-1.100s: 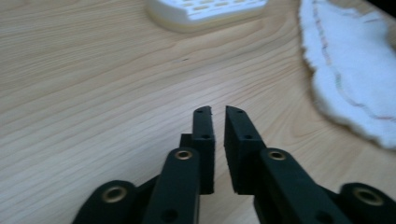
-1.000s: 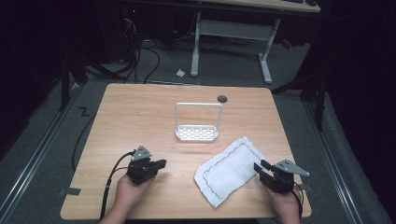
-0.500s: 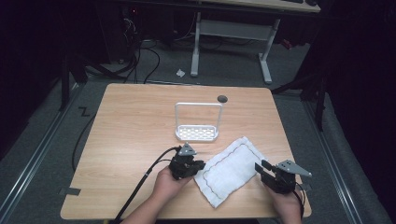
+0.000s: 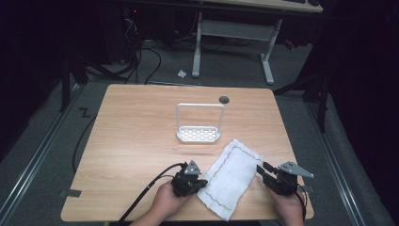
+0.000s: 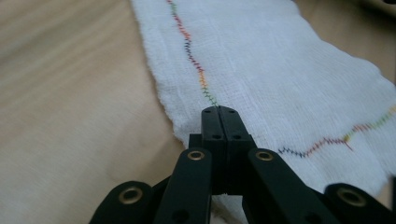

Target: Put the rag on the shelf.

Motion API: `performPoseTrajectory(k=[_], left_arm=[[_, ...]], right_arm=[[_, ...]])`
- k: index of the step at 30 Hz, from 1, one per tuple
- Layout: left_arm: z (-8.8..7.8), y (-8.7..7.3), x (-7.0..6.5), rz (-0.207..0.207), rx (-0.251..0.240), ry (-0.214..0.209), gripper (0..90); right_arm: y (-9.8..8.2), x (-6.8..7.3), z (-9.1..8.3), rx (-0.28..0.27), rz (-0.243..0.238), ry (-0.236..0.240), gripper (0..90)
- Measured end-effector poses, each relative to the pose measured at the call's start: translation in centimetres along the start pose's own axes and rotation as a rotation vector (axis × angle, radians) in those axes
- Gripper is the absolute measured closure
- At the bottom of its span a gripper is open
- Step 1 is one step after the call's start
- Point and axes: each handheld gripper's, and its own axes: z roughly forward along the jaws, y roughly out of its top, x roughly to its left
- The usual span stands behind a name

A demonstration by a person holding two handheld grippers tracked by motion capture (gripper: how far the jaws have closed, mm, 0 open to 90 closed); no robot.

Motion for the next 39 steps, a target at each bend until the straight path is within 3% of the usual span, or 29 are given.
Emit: performPoseTrajectory(k=[3, 6, 7, 8, 9, 11, 14, 16, 19, 23, 31, 39], left_arm=[[-0.3, -0.6, -1.6, 0.028, 0.02, -0.043, 89.6], [-0.5, -0.4, -2.0, 0.034, 0.0, -0.049, 85.5], [-0.4, 0.4, -1.4, 0.022, -0.032, -0.031, 84.6], [-0.4, 0.4, -1.4, 0.022, -0.032, -0.031, 84.4], [-0.1, 1.2, -0.5, -0.009, -0.061, -0.016, 84.2], [0.6, 2.2, 0.4, -0.027, -0.072, -0.007, 84.2], [1.6, 3.3, 0.9, -0.021, -0.073, 0.015, 84.8], [3.2, 4.4, 1.7, -0.013, -0.05, 0.046, 89.3], [4.2, 4.7, 2.0, -0.013, -0.015, 0.031, 90.0], [4.3, 4.5, 1.7, 0.018, -0.017, 0.046, 90.0], [1.5, 1.8, 1.2, 0.041, -0.012, 0.068, 90.0], [-3.5, -2.9, 2.2, -0.021, -0.034, 0.096, 90.0]], right_arm=[[0.0, 0.1, 0.1, 0.003, -0.002, 0.0, 63.7], [0.1, 0.2, 0.2, 0.004, -0.006, 0.001, 63.9], [0.1, 0.3, 0.3, 0.006, -0.01, 0.0, 63.9], [0.1, 0.3, 0.3, 0.006, -0.01, 0.0, 63.9], [0.1, 0.4, 0.3, 0.007, -0.012, 0.001, 64.1], [0.1, 0.4, 0.3, 0.007, -0.012, 0.0, 64.4], [0.0, 0.3, 0.2, 0.006, -0.013, 0.0, 65.3], [0.0, 0.1, 0.2, 0.007, -0.008, 0.001, 65.7], [0.0, 0.0, 0.2, 0.006, -0.004, 0.002, 65.8], [-0.1, -0.1, 0.2, 0.006, -0.004, 0.006, 65.8], [-0.1, 0.3, 0.2, 0.01, -0.01, 0.011, 65.8], [-0.2, 0.9, 0.8, 0.031, -0.038, 0.027, 66.1]])
